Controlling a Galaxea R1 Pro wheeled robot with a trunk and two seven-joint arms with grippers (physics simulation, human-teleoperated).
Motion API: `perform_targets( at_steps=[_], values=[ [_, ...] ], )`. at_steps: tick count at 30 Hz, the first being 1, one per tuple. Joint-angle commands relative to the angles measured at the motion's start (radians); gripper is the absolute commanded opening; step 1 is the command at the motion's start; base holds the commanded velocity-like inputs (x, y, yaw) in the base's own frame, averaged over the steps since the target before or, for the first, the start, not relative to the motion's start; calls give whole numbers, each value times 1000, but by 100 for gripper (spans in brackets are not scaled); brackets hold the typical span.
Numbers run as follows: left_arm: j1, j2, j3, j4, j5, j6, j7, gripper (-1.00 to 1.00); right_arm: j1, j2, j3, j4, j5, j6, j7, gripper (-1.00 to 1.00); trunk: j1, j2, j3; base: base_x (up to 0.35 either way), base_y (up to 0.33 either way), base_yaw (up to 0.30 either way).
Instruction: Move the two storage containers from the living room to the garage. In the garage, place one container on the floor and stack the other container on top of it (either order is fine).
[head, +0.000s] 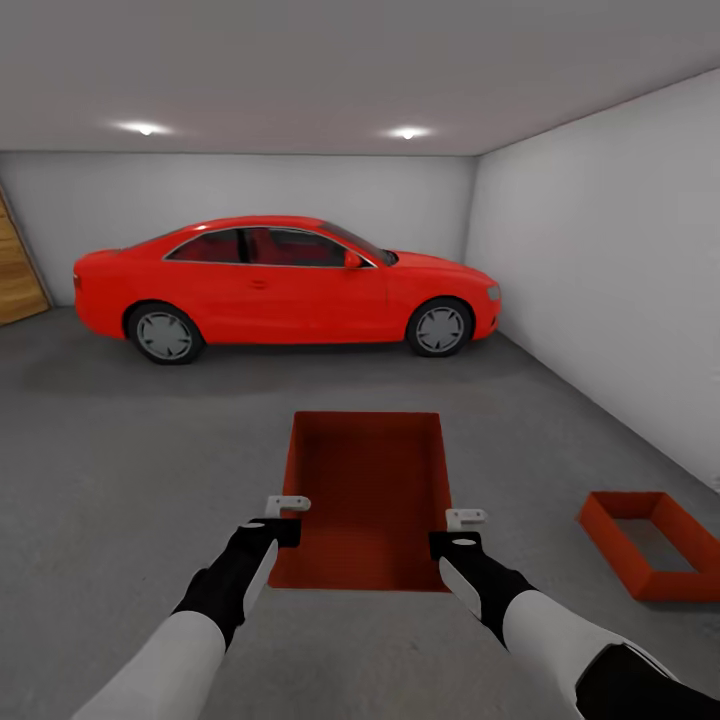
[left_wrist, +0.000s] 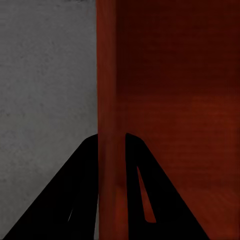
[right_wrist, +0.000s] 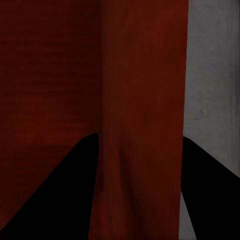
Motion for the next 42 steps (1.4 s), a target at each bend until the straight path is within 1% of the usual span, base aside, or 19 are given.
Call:
perform_targets(
  at_steps=[1,42],
  values=[
    [1,-1,-3,-2,-36,9,37,-100,-2,4,-4,-3,1,8,-8,-100,1,-2,-2,322,0,-245],
    [0,-2,-3,0,-35,9,37,-100,-2,2,-5,-3,1,8,-8,-100,1,-2,-2,322,0,-243]
  ],
)
